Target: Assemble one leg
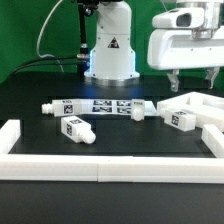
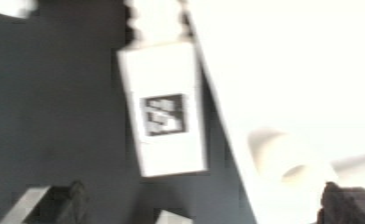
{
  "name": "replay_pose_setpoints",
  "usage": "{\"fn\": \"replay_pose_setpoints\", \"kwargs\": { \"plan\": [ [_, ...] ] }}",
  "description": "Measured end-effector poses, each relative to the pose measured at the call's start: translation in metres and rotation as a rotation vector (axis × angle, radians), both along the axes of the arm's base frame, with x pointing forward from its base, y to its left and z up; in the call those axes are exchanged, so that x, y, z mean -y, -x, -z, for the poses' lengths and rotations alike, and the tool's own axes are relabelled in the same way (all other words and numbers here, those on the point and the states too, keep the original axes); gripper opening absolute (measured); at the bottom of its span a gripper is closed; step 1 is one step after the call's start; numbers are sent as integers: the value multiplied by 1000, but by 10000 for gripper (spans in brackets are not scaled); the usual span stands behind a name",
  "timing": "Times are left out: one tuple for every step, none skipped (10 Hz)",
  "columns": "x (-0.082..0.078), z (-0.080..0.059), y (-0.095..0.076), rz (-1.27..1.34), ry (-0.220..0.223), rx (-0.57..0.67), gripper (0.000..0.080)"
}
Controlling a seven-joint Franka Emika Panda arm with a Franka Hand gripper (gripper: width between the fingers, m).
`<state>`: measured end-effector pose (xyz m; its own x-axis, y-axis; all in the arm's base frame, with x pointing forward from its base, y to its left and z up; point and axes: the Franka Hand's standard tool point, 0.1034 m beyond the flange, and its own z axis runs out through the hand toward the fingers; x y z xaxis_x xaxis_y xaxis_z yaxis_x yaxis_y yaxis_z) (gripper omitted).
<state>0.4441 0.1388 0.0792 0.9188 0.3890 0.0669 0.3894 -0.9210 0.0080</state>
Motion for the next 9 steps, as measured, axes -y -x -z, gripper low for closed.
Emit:
{"fn": "replay_pose_setpoints", "kwargs": {
  "plan": [
    [3, 1, -1, 2, 1, -2, 648],
    [4, 1, 0, 3, 1, -3, 648],
    [1, 4, -1, -19, -2, 8, 648],
    [-6, 13, 0, -58, -10, 22, 648],
    [-23, 24, 4, -104, -24, 39, 648],
    [-41, 31, 9, -151, -34, 45, 648],
    [-57, 31, 14, -163, -36, 48, 648],
    [-53, 31, 13, -173, -34, 48, 648],
    [-51, 31, 12, -168, -33, 48, 648]
  ]
}}
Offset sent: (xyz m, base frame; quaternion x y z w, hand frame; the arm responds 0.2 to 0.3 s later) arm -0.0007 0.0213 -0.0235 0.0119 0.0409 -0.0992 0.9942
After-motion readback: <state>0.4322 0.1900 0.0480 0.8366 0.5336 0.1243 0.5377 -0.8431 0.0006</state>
